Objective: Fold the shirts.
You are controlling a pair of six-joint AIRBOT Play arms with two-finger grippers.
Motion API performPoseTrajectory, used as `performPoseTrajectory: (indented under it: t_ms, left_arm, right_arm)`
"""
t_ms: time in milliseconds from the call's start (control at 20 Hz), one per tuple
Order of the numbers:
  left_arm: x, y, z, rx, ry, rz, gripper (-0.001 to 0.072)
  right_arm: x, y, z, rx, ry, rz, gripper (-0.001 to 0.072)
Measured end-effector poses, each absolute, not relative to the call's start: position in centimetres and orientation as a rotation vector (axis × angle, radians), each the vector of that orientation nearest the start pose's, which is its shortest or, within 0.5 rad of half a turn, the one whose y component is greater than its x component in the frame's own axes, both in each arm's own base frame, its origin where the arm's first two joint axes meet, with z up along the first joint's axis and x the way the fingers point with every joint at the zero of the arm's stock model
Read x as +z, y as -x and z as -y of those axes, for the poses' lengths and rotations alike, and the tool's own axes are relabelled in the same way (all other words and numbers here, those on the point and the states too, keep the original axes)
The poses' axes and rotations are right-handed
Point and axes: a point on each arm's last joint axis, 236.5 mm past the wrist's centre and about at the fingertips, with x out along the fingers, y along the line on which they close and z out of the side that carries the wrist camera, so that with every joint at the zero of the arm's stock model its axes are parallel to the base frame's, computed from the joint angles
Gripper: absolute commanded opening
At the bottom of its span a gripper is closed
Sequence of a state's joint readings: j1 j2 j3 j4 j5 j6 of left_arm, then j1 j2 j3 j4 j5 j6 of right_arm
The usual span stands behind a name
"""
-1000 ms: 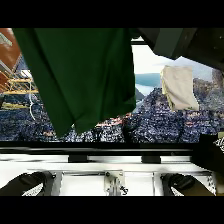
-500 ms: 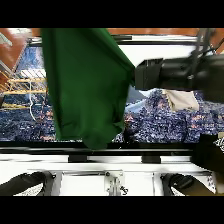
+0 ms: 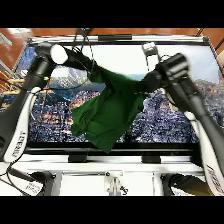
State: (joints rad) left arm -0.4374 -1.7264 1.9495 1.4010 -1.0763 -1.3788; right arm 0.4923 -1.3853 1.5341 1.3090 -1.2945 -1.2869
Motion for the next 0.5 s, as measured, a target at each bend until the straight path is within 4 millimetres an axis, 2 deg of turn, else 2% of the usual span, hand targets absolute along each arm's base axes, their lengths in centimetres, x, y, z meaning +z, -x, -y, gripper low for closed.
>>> performPoseTrajectory:
  t_ms: [50, 150, 250, 300, 350, 400, 500]
  left_arm:
    - [10.5, -50.5, 27.8, -0.594, -0.205, -0.871, 0.0552]
    - [9.0, -50.2, 27.1, -0.575, -0.177, -0.943, 0.0552]
    - [9.1, -50.5, 24.2, -0.518, -0.172, -0.995, 0.0536]
    - [9.4, -50.5, 22.2, -0.482, -0.173, -1.025, 0.0379]
    - [9.7, -50.3, 20.0, -0.447, -0.166, -1.056, 0.0289]
    - [9.9, -49.8, 17.5, -0.406, -0.152, -1.101, 0.0312]
    - [9.1, -48.2, 12.7, -0.323, -0.093, -1.22, 0.043]
  right_arm:
    - [8.6, -41.9, -15.8, 0.09, 0.218, -1.089, 0.0674]
    - [7.4, -42.9, -16.3, 0.074, 0.199, -1.093, 0.0674]
    - [8.1, -43.6, -16.1, 0.063, 0.193, -1.074, 0.0674]
    - [8.8, -43.7, -15.3, 0.048, 0.196, -1.071, 0.0673]
    - [9.4, -43.7, -14.1, 0.028, 0.196, -1.076, 0.0673]
    - [10.0, -43.4, -12.7, 0.004, 0.191, -1.09, 0.0673]
    - [10.0, -42.1, -9.8, -0.033, 0.142, -1.155, 0.0672]
